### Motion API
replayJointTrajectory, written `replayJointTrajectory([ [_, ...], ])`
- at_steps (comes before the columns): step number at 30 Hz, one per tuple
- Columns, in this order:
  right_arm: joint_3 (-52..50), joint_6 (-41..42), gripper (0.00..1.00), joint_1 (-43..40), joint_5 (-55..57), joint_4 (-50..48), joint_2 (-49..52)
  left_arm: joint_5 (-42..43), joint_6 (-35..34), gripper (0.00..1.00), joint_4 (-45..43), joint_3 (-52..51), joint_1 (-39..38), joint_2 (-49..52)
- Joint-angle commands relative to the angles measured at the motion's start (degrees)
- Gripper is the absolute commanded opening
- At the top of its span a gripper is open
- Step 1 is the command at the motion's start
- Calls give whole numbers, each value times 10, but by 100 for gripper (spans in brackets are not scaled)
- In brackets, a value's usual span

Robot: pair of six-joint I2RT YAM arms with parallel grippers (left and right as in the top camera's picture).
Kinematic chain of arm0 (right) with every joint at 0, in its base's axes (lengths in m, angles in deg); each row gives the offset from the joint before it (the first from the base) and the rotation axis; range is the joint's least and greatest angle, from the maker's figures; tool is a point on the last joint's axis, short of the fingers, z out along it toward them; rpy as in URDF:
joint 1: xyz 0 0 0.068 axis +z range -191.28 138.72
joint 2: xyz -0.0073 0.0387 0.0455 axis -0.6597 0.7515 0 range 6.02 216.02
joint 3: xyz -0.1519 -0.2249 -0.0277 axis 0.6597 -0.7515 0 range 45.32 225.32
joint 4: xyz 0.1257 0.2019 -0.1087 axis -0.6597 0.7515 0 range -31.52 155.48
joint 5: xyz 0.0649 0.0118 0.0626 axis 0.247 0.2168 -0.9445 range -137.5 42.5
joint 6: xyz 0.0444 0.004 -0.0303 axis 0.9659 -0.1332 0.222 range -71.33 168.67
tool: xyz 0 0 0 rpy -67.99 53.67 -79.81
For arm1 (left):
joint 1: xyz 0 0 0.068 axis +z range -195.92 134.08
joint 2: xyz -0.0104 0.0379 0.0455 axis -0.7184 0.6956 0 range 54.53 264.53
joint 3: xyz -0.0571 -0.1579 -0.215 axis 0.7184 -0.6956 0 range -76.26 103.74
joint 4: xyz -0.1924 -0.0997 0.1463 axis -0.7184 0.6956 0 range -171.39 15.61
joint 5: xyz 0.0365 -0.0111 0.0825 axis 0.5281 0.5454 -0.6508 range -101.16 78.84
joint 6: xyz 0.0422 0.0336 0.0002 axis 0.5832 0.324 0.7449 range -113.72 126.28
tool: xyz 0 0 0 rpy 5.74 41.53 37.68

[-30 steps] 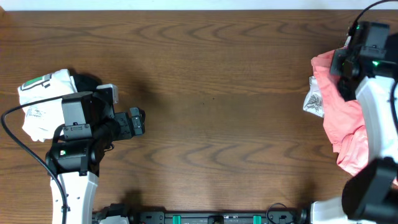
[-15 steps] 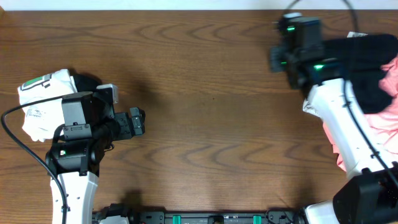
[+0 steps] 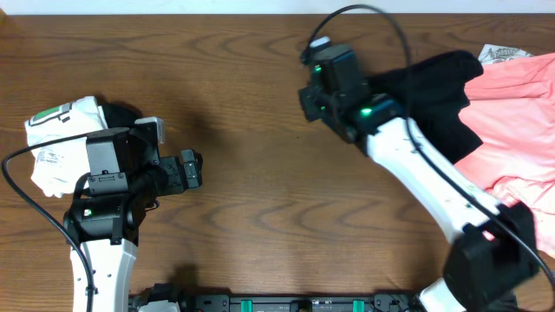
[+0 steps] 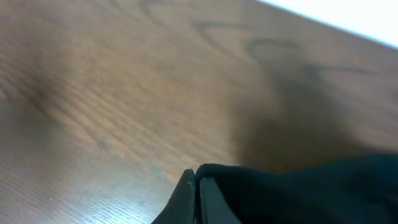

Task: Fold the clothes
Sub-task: 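Drag the black garment leftward to the table center with the right gripper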

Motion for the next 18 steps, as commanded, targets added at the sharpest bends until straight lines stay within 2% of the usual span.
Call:
replayJointTrajectory([
  [1, 5, 30, 1, 28, -5, -25, 22, 7, 7, 98, 2, 13, -2, 2],
  [11, 5, 101, 1, 78, -5, -156, 32, 7, 7, 98, 1, 13, -2, 2],
  [12, 5, 101, 7, 82, -4, -165, 32, 7, 8, 98, 1, 13, -2, 2],
  [13, 5, 101, 18, 82, -4, -168, 32, 7, 8, 98, 1, 13, -2, 2],
  [15, 5, 94, 33, 81, -4, -164, 32, 7, 7, 98, 2, 13, -2, 2],
  [18, 5, 73, 43, 69, 0, -135, 31, 8, 7, 98, 2, 13, -2, 2],
])
